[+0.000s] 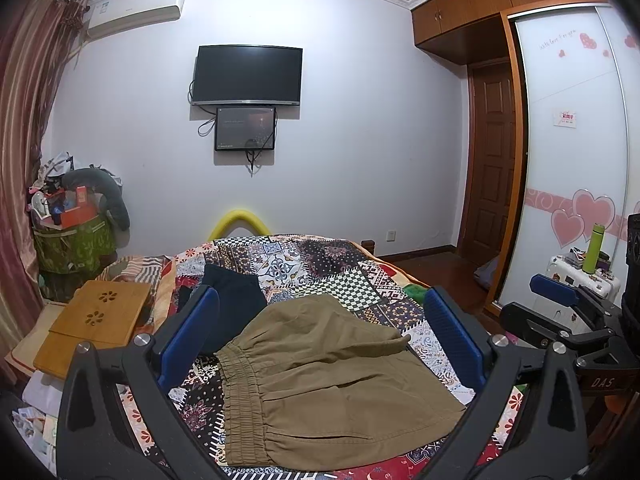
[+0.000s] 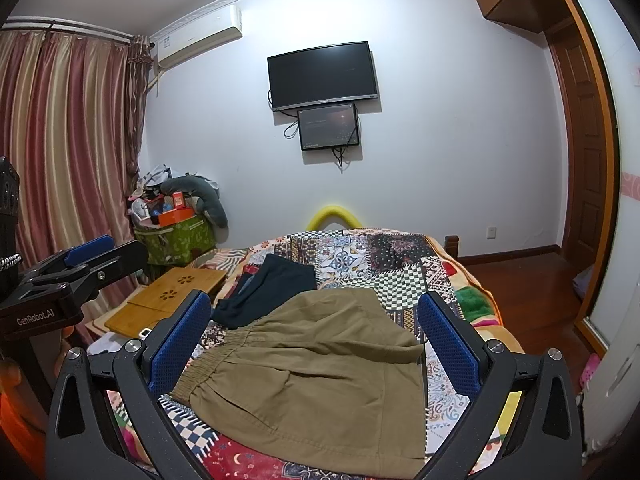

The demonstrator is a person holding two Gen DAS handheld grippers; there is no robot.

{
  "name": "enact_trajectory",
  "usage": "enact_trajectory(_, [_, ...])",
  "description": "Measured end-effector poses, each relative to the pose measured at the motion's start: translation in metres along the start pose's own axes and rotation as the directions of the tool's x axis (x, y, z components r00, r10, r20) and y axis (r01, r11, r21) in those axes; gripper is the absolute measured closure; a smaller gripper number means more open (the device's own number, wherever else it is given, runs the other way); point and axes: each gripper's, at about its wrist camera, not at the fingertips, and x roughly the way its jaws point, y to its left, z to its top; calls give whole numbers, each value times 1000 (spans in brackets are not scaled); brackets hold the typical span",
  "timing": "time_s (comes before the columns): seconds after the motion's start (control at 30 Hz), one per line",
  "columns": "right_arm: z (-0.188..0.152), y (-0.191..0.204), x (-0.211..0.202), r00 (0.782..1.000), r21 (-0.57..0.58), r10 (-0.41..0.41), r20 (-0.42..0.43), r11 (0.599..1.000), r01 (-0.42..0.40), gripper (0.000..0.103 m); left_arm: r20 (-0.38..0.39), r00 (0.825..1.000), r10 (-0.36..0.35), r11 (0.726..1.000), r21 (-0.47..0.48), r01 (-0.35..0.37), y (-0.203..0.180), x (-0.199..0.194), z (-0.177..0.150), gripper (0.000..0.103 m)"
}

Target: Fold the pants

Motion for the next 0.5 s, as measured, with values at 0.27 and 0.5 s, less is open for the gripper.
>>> enact_trajectory(0.27, [2, -1, 1, 1000, 1, -2, 3, 1000, 2, 0, 0, 1000, 0, 1000, 0, 0, -1, 0, 0, 0])
enact_trajectory(0.5, [1, -2, 2, 1000, 3, -1, -1, 1000, 1, 0, -1, 1000, 0, 1000, 1, 0, 0, 0, 0, 0])
